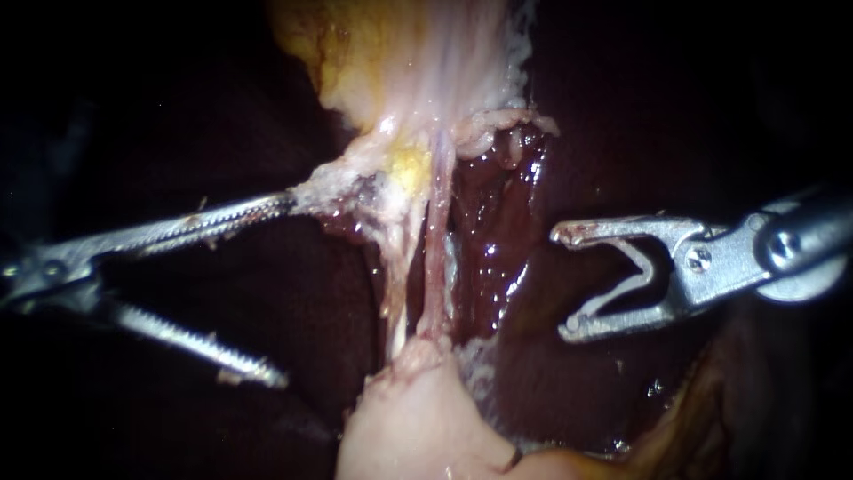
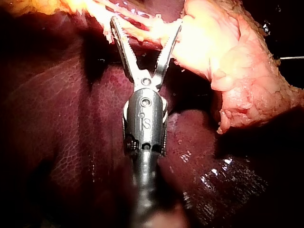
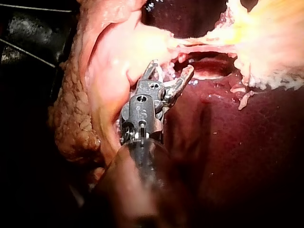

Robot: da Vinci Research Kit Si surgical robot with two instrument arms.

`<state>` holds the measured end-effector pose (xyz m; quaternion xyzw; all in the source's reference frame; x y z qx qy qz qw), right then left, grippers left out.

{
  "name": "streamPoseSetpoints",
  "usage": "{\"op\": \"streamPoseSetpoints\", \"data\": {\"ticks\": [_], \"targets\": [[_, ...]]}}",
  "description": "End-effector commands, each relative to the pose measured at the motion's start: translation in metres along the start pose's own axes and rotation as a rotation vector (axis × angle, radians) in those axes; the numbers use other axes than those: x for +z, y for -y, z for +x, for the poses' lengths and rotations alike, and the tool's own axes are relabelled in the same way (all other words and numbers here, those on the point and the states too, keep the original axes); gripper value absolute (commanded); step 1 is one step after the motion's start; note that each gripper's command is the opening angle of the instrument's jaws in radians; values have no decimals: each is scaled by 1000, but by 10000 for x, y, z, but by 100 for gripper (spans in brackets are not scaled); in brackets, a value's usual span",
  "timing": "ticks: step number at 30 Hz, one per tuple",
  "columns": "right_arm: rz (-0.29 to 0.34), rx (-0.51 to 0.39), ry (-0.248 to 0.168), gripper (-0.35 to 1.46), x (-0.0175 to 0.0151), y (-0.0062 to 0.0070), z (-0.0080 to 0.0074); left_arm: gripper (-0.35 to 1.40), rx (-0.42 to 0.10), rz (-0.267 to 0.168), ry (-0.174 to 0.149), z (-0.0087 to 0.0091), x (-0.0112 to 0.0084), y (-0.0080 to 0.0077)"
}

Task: Grabbing gallbladder

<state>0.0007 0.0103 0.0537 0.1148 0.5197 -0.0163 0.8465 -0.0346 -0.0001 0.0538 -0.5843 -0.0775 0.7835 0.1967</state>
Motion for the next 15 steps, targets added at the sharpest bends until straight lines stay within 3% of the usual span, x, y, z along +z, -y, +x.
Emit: {"op": "streamPoseSetpoints", "data": {"ticks": [1,7,8,15], "targets": [[0,0,0,50,0,0,0,99,-7,11,3,1,0,2],[0,0,0,50,-1,0,0,98,-127,106,28,11,7,30],[0,0,0,50,-1,0,0,94,-129,117,42,11,9,35],[1,0,0,50,-1,1,1,67,-268,160,128,-7,33,59]]}}
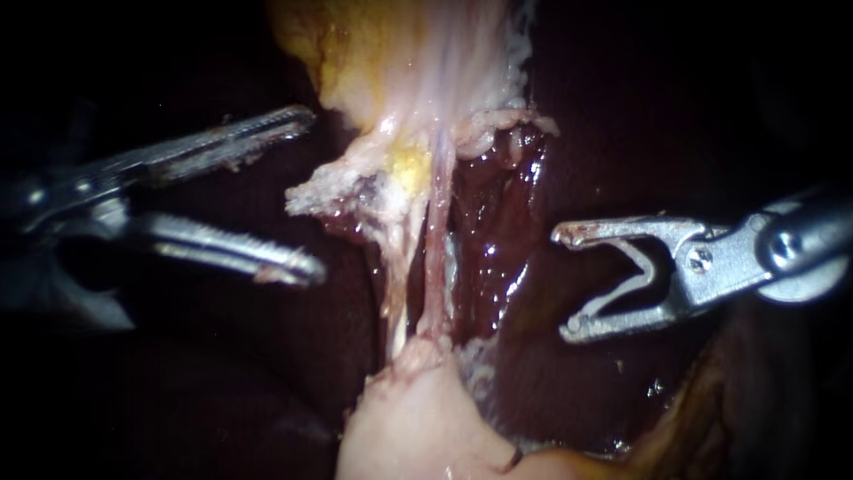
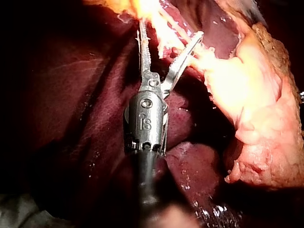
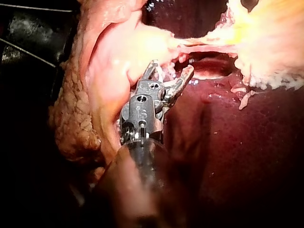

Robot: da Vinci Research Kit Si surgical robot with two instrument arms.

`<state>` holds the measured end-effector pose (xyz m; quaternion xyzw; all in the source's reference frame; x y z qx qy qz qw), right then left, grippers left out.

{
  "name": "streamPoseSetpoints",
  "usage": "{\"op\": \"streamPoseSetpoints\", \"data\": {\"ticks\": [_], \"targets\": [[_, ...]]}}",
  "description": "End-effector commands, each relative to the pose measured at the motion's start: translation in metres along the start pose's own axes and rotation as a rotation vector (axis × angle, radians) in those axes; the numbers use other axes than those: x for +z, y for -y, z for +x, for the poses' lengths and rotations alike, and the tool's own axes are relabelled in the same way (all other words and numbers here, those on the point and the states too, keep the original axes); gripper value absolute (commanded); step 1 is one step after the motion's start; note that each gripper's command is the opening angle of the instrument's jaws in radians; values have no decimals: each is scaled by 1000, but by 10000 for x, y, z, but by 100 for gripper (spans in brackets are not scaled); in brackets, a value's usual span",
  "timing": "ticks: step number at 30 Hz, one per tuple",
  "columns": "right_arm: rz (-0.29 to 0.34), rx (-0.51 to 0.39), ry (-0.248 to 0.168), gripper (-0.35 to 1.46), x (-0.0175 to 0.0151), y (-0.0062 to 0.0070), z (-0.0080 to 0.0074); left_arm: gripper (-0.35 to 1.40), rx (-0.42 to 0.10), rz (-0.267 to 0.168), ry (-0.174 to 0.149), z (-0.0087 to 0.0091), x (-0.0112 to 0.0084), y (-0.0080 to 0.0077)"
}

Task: Grabbing gallbladder

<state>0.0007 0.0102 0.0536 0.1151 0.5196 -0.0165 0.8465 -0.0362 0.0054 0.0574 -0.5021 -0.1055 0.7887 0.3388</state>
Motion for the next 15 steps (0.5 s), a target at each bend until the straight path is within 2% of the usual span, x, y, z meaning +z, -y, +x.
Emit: {"op": "streamPoseSetpoints", "data": {"ticks": [1,5,6,9,12,15], "targets": [[0,0,0,50,0,0,0,64,-10,8,12,-3,5,1],[0,0,0,50,0,0,0,59,-50,20,33,-13,17,1],[0,0,0,50,0,0,0,52,-60,22,42,-15,20,1],[0,0,0,50,0,0,0,19,-73,27,64,-21,22,3],[0,0,0,50,0,0,1,-32,-95,30,79,-21,17,5],[1,0,0,50,-1,0,1,-35,-138,69,95,-16,8,5]]}}
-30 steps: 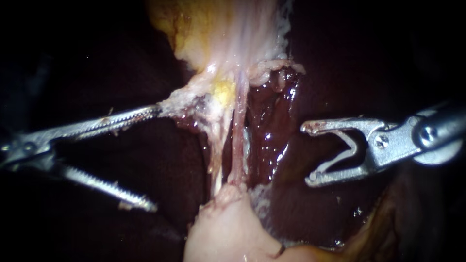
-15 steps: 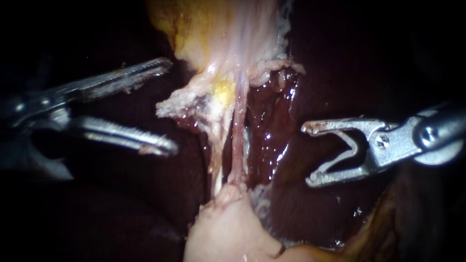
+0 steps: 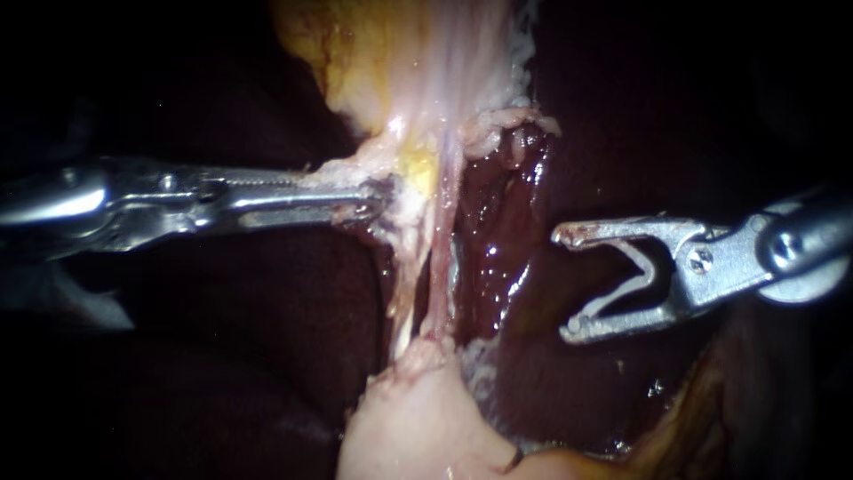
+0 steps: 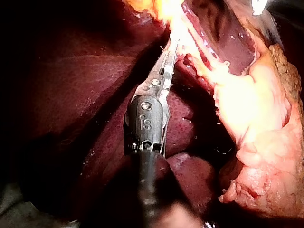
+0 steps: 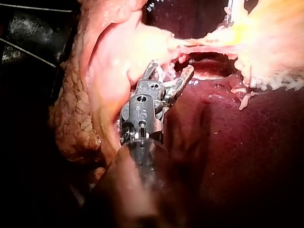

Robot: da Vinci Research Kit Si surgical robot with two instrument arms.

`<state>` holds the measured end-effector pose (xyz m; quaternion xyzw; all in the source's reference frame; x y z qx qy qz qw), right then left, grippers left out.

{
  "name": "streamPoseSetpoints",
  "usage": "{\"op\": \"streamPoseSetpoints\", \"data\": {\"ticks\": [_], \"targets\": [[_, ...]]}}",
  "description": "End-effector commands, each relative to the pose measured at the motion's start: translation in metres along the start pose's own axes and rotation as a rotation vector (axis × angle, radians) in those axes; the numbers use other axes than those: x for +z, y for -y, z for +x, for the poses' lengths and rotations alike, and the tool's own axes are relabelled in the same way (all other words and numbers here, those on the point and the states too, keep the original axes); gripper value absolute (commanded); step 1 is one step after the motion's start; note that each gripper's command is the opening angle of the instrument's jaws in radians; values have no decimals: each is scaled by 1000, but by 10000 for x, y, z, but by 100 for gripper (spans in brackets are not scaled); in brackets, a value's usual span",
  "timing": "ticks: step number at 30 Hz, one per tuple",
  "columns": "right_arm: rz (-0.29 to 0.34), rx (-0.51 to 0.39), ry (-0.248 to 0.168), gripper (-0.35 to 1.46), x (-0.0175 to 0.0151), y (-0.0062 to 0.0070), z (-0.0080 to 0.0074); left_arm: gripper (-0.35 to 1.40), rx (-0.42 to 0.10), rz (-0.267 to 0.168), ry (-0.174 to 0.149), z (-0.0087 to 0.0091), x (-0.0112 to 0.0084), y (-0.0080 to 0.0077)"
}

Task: Grabbing gallbladder

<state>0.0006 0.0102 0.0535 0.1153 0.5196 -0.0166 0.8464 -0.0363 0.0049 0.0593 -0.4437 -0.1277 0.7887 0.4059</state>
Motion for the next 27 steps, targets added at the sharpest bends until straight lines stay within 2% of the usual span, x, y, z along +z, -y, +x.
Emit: {"op": "streamPoseSetpoints", "data": {"ticks": [1,5,9,12,15,19,27], "targets": [[0,0,0,50,0,0,0,-35,-12,7,0,3,-4,-1],[0,0,0,50,-1,0,0,-35,-30,22,4,15,-20,-4],[1,0,-1,50,-1,0,0,-35,-53,26,9,39,-48,-4],[1,0,-1,50,-1,0,0,-35,-79,29,-22,62,-69,2],[0,0,-1,50,-1,0,0,-35,-71,37,-45,79,-83,9],[0,1,0,50,-1,-1,0,-35,-73,56,-49,80,-85,10],[0,1,0,50,-1,-1,0,-35,-73,54,-50,74,-78,6]]}}
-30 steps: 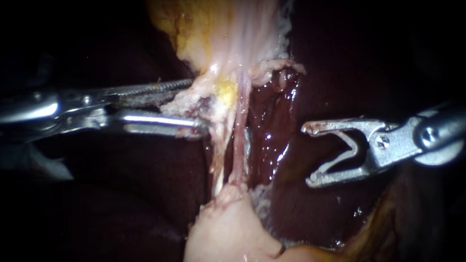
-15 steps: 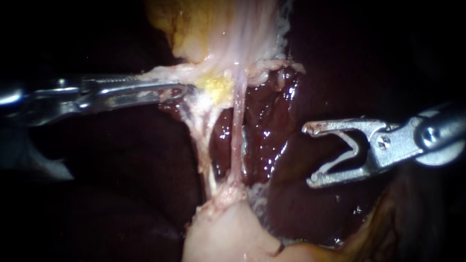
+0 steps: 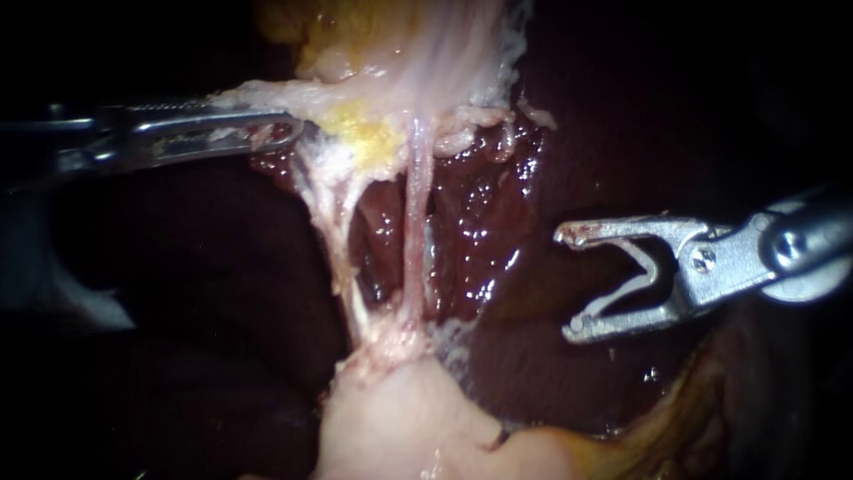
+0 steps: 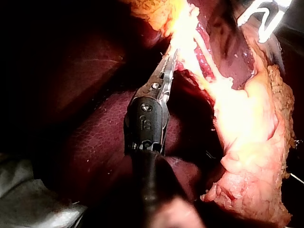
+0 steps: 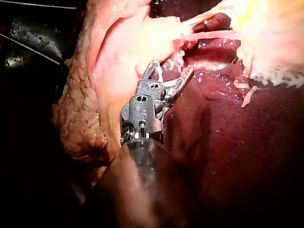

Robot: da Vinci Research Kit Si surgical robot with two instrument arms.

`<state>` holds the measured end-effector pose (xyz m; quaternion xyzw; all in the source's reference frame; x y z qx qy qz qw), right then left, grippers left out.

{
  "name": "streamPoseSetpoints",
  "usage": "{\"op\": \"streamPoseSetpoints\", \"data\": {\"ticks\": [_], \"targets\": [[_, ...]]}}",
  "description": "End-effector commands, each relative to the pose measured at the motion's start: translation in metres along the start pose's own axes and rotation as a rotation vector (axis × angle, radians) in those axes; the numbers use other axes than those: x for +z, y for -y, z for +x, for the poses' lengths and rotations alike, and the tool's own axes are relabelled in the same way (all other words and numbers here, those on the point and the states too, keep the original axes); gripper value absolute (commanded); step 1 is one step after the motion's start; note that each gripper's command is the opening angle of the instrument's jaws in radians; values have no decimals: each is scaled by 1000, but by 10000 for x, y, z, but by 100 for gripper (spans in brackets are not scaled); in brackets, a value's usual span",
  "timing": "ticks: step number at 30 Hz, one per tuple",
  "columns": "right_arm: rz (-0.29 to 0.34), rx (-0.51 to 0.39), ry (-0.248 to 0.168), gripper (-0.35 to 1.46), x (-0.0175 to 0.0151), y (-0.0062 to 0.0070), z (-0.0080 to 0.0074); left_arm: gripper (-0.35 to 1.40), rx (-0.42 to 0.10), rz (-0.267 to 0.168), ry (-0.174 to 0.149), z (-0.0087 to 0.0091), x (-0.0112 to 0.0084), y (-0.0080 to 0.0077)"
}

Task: Grabbing gallbladder

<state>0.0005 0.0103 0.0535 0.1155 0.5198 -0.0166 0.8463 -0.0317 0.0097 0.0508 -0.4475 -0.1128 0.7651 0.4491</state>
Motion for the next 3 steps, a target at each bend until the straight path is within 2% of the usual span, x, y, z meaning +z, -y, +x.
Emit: {"op": "streamPoseSetpoints", "data": {"ticks": [1,3], "targets": [[0,0,0,50,0,0,0,-35,7,-1,0,-1,1,0],[0,0,0,50,1,0,0,-35,8,-5,0,-3,3,-1]]}}
